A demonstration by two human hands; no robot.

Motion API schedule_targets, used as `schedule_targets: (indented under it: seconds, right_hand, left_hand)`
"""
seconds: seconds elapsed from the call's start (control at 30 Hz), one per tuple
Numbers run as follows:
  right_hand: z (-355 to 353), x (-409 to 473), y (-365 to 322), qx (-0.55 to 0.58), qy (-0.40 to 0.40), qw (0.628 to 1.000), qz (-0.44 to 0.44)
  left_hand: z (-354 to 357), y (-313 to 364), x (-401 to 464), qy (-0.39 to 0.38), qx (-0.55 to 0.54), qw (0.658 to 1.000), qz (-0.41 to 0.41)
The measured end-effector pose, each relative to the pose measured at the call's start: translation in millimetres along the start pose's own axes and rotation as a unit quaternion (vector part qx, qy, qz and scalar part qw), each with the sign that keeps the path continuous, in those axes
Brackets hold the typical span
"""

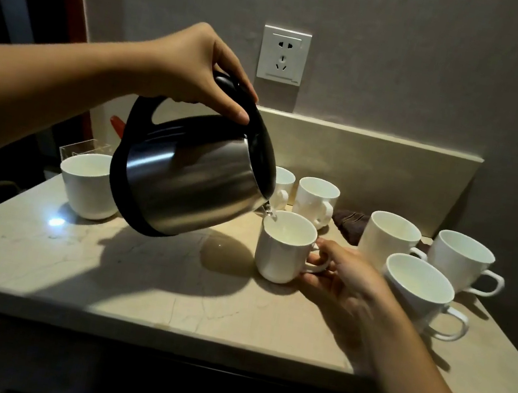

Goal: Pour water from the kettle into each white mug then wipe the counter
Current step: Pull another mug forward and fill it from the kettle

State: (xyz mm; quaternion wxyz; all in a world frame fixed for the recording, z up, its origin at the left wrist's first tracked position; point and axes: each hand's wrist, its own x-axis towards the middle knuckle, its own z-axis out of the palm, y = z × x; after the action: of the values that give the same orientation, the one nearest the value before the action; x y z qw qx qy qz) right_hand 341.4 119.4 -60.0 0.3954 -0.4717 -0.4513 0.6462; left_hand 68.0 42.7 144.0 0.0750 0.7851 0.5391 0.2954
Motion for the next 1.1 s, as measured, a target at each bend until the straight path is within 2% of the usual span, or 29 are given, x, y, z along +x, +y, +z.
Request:
schedule_targets:
  seconds: [0.8,1.1]
  right_hand:
    - [-0.6,-3.1,-0.8,0.007,-0.016,1.0,-0.004]
    - [-1.6,-3.2,0.0,0.019,-0.003,1.0,0.004]
  left_hand:
    - [1.4,17.8,1.3,-0.032,0.049,0.998,0.029]
    - [-1.7,10.0,-2.9,0.001,-0.008,1.0,0.015]
